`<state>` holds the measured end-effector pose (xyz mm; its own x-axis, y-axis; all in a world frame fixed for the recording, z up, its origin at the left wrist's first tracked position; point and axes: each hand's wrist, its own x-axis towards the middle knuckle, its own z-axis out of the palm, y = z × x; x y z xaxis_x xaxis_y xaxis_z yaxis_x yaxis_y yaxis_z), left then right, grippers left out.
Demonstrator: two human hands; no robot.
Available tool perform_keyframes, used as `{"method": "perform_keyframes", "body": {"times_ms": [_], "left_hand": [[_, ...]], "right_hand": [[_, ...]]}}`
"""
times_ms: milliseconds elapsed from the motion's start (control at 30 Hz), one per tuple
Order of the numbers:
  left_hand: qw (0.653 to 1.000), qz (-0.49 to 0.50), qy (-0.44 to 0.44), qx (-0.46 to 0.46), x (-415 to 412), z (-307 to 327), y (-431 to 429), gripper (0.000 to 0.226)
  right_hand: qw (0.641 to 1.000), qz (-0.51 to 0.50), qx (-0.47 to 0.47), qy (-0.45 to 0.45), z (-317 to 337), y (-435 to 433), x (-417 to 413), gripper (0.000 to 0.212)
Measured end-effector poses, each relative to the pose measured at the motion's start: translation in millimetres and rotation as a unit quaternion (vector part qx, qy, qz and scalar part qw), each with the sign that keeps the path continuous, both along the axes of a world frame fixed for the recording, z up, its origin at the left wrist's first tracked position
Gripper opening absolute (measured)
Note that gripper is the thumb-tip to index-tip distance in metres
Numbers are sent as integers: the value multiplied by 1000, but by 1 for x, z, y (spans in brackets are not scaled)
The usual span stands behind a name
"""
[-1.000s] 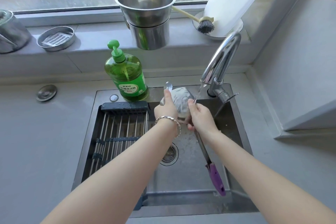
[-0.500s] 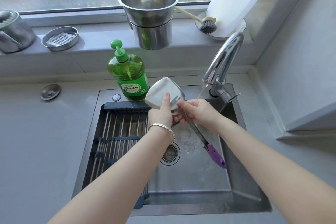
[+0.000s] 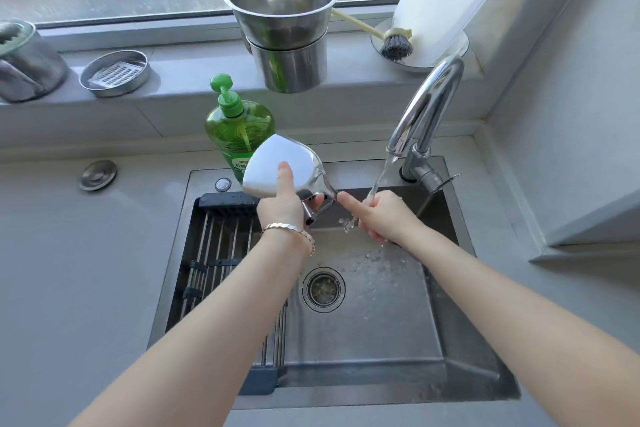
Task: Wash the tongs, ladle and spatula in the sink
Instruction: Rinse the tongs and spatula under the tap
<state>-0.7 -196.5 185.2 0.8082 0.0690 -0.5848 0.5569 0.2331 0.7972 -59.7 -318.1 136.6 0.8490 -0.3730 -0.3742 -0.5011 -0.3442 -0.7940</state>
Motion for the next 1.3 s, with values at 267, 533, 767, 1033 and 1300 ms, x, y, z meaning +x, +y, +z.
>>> {"method": "perform_keyframes", "body": {"times_ms": [267, 533, 767, 1033, 1300], "left_hand": [[998, 53, 20, -15, 13, 11, 14, 38], [996, 85, 7, -19, 6, 11, 16, 44], [992, 109, 54, -43, 31, 3, 39, 39], [983, 156, 54, -83, 44, 6, 58, 37], [984, 155, 1, -90, 51, 6, 76, 35]], "right_hand": [[995, 66, 55, -55, -22, -15, -15, 41], [995, 75, 7, -71, -20, -10, -7, 29], [990, 102, 25, -96, -14, -14, -8, 19], [924, 163, -346, -19, -6, -20, -7, 52], [918, 190, 281, 204, 2, -40, 12, 50]]}}
